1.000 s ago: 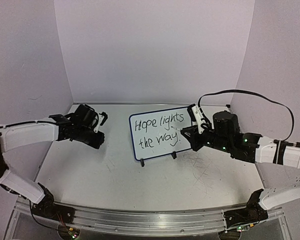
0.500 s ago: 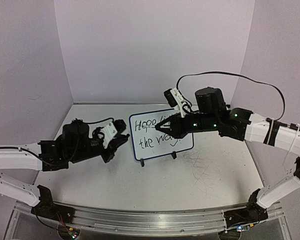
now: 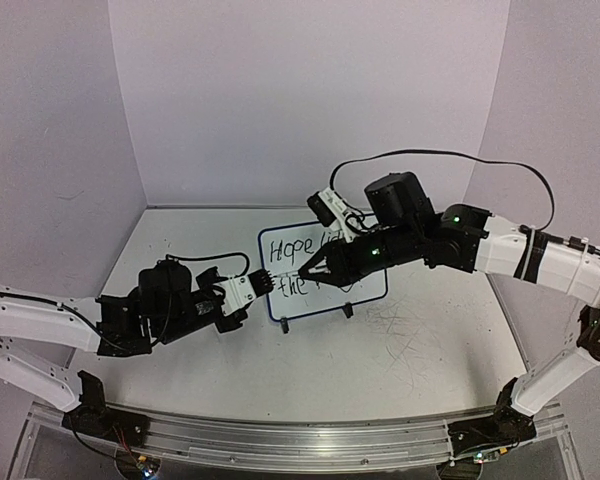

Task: Write a sentence on the whiteboard
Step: Insert the whiteboard marker without the cap into the pen cap.

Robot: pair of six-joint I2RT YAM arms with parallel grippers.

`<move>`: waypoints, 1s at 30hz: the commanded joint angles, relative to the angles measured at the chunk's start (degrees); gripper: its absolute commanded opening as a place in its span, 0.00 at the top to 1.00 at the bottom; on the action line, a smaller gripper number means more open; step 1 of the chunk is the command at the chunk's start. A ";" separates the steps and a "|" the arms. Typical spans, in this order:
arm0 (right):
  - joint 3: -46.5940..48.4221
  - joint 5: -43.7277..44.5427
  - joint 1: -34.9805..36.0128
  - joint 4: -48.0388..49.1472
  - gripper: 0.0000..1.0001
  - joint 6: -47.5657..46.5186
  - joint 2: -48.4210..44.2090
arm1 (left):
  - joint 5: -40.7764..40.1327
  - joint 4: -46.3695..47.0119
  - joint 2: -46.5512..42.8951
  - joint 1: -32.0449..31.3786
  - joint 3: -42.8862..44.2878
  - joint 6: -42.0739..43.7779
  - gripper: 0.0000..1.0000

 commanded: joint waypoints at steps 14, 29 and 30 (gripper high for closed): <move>3.05 2.48 1.75 -1.51 1.00 -0.66 -0.02 | -0.69 3.79 1.56 -0.28 0.69 2.34 1.00; 4.03 2.27 2.02 -1.41 1.00 -0.81 2.75 | -0.74 3.78 1.92 -0.69 0.75 2.53 1.00; 4.15 2.26 2.20 -1.42 1.00 -0.81 3.01 | -0.70 3.77 1.96 -0.71 0.75 2.62 1.00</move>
